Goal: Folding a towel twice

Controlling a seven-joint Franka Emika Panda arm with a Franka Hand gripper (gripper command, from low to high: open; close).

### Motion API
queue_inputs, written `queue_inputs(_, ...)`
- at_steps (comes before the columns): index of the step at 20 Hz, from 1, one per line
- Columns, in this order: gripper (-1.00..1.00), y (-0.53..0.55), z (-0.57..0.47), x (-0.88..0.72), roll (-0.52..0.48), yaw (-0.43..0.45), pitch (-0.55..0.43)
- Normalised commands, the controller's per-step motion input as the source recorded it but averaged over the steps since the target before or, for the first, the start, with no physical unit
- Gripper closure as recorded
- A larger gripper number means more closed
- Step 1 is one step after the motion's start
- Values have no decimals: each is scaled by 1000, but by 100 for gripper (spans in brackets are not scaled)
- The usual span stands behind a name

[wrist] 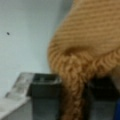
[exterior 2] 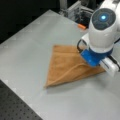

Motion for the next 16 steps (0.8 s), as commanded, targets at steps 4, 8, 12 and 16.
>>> queue_inputs(4,100,-353,-66,-607,167,-50,-246)
queue_inputs(8,100,-97,-41,-471,170,49,-215)
queue_inputs(12,100,121,-16,-503,166,-49,-174)
queue_inputs(16,100,191,-75,-537,144,-183,-169)
